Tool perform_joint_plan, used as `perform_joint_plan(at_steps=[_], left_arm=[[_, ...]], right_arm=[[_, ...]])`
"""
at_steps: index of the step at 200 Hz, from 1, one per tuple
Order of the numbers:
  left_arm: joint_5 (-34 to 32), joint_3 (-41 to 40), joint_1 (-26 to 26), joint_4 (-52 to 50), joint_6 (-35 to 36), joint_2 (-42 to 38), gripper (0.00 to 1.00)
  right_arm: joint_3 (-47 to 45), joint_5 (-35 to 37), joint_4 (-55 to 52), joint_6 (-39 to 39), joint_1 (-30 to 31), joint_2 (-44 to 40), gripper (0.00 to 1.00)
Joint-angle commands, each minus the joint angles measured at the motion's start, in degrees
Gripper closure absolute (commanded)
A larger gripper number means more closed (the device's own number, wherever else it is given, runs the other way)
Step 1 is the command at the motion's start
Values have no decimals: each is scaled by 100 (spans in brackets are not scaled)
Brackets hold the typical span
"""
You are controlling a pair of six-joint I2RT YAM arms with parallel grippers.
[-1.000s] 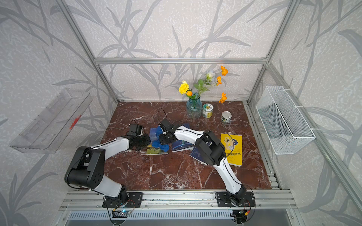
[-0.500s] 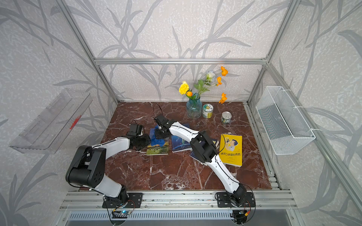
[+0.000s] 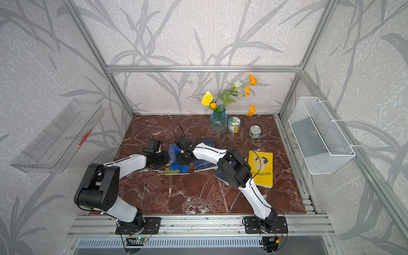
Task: Wipe the cover of the book
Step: Wipe the dirt from the cover of the book.
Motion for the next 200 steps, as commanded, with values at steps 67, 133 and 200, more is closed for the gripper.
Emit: perform_joint_plan(at_steps=[67,133,200], left_arm=[[-140,8,-13,-353,13,152,92],[-127,9,-10,-327,4,179,92],[-93,4,-12,-316,-9,174,92]], right_arm=[[2499,41,-2104,-214,-797,1919,99],[1986,422,-2310,-544,4,1608,100],[-1326,75,-351,136,-41,-162,100]])
